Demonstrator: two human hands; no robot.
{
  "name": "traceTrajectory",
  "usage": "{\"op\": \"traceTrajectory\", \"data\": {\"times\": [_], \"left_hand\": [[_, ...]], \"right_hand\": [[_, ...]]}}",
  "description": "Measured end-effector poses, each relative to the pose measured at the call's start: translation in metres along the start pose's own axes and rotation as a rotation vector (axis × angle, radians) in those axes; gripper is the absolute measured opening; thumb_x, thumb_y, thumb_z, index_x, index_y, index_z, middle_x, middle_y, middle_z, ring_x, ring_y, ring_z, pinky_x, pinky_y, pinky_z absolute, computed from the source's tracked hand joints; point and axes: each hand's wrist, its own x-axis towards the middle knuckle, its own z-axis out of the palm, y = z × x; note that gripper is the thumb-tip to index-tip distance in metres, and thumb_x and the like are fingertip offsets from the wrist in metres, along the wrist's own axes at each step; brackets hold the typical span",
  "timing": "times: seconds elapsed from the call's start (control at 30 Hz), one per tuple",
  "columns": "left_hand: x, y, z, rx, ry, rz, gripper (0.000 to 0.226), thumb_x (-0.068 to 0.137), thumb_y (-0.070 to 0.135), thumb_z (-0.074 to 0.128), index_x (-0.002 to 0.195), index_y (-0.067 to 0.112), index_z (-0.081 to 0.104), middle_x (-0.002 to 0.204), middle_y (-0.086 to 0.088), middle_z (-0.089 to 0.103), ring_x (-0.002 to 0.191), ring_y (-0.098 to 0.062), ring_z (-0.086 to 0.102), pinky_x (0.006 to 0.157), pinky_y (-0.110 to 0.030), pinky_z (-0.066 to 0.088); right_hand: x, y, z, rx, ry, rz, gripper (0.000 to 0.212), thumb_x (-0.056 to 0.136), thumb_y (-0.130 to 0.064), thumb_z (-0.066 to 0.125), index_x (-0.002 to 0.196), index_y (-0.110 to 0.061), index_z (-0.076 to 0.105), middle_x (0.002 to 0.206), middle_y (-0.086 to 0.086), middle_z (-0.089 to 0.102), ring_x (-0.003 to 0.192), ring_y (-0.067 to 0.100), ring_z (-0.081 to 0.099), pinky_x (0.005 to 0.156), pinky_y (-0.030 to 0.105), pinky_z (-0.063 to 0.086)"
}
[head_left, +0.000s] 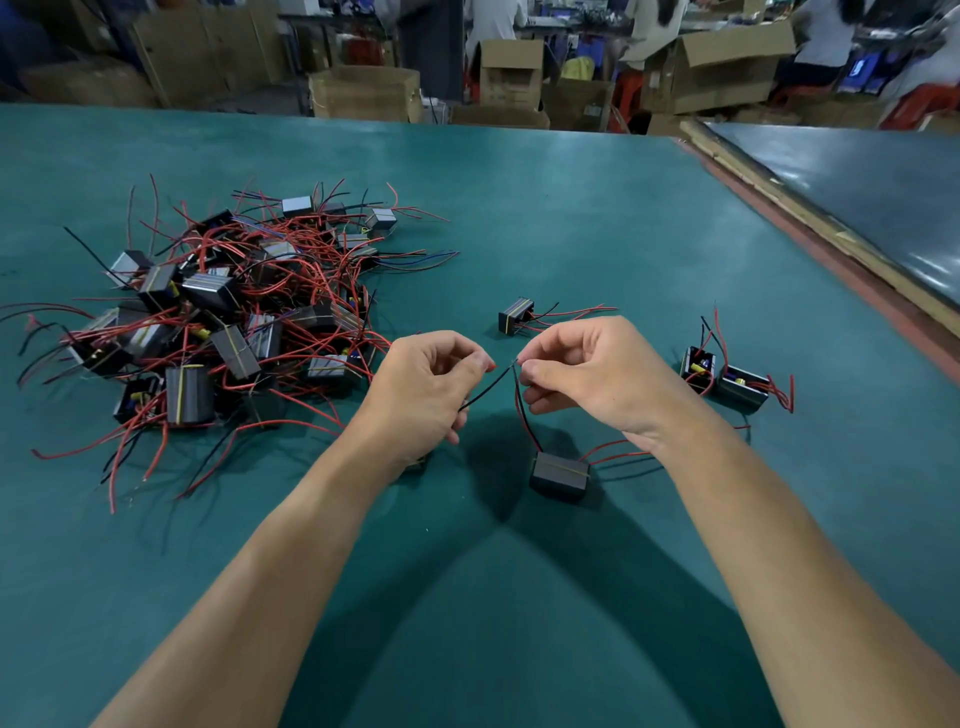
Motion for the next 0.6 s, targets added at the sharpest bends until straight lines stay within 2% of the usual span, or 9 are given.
{"op": "traceTrajectory", "data": {"times": [0.2,0.47,0.6], "left_hand": [[-0.0004,0.0006,0.0001,-0.027,-0.031,0.000,0.010,0.096,0.010,0.059,0.091,0.006,0.067,0.059,0.000,0.057,0.041,-0.012,0.047,0.036,-0.021,0.043],[-0.0023,-0.0007,0.0012,-0.057,-0.126,0.013,0.015,0.093,0.006,0.061,0.085,0.012,0.072,0.059,0.000,0.058,0.043,-0.013,0.051,0.038,-0.021,0.045],[-0.0018,-0.0021,0.0008,-0.080,-0.157,0.016,0.017,0.092,0.003,0.062,0.084,0.014,0.073,0.057,0.000,0.061,0.042,-0.015,0.052,0.039,-0.022,0.045]], "right_hand": [[-0.0005,-0.0020,-0.0004,-0.005,-0.014,-0.024,0.015,0.087,0.004,0.068,0.078,-0.007,0.071,0.065,0.005,0.072,0.059,0.014,0.070,0.057,0.022,0.056],[-0.0011,-0.0010,-0.0014,-0.045,-0.011,-0.064,0.014,0.085,0.002,0.073,0.075,-0.007,0.070,0.065,0.006,0.072,0.060,0.014,0.070,0.058,0.023,0.056],[0.0002,-0.0001,-0.0008,-0.108,0.005,-0.112,0.018,0.083,0.003,0.073,0.071,-0.010,0.070,0.063,0.001,0.071,0.059,0.010,0.069,0.056,0.022,0.055]]}}
